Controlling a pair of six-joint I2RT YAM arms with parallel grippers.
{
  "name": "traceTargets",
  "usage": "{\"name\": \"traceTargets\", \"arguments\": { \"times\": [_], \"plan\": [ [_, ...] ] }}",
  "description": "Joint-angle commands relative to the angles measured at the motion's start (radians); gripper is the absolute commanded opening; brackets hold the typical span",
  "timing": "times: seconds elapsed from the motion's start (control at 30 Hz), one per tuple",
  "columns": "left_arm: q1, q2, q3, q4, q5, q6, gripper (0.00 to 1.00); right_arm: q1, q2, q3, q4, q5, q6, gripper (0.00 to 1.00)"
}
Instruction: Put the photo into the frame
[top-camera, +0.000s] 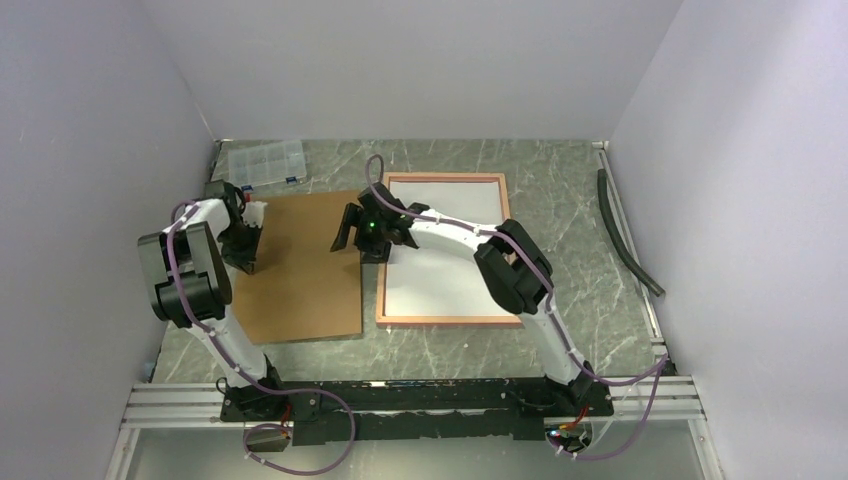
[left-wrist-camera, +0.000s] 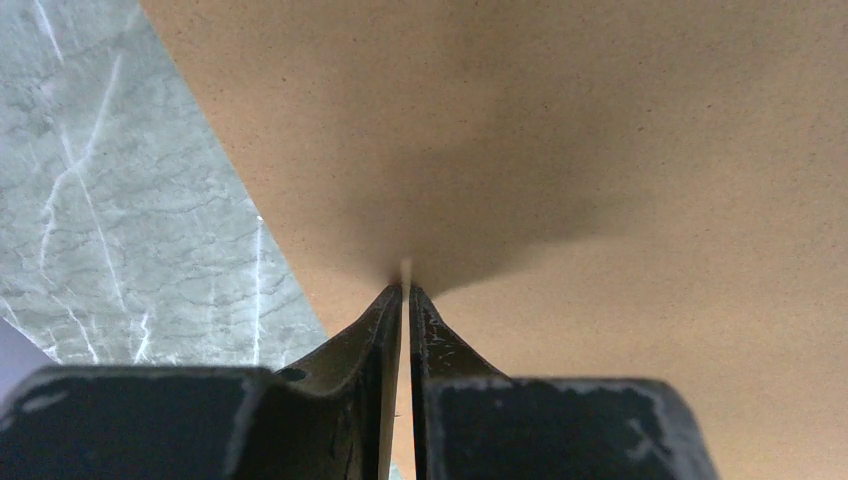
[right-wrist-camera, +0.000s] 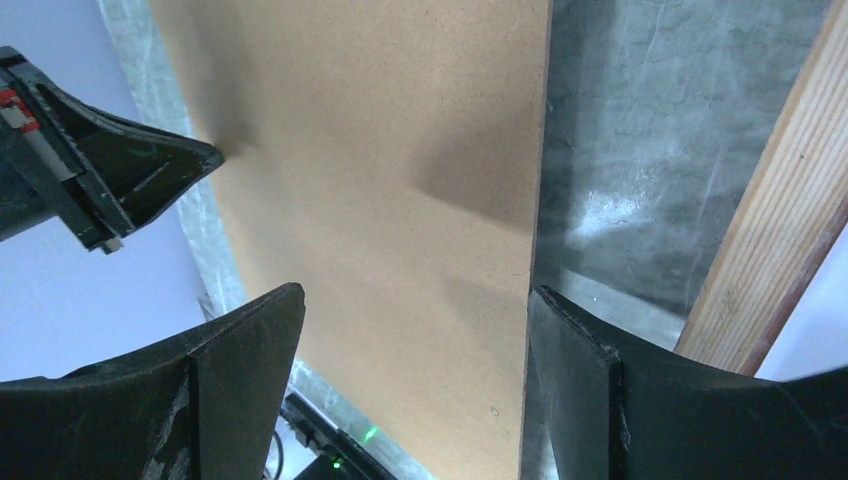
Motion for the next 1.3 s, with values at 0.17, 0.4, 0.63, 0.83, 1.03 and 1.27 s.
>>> {"name": "traceTargets", "arguments": {
  "times": [0.17, 0.4, 0.63, 0.83, 1.03, 1.27],
  "plan": [
    [-0.087, 0.070, -0.071, -0.020, 0.175, -0.064, 0.13, 0.025, -0.220, -0.131, 0.294, -0.118, 0.116, 0.84],
    [-0.142, 0.105, -0.027, -0.054, 0.171, -0.065, 0.12, -0.009, -0.323, -0.272, 0.330, -0.078, 0.124, 0.84],
    [-0.028, -0.035, 0.078, -0.168, 0.168, -0.013, 0.16, 0.033, -0.200, -0.042, -0.046, 0.092, -0.086, 0.84],
    [0.155, -0.049, 0.270, -0.270, 0.179, 0.011, 0.22, 0.065, -0.038, 0.143, -0.193, 0.191, -0.177, 0.84],
    [0.186, -0.006, 0.161, -0.129, 0.075, -0.022, 0.04, 0.085, 0.022, 0.204, -0.239, 0.274, -0.191, 0.84],
    [0.162, 0.067, 0.098, -0.060, 0.096, -0.072, 0.03, 0.088, 0.032, 0.181, -0.239, 0.338, -0.171, 0.86]
  ]
}}
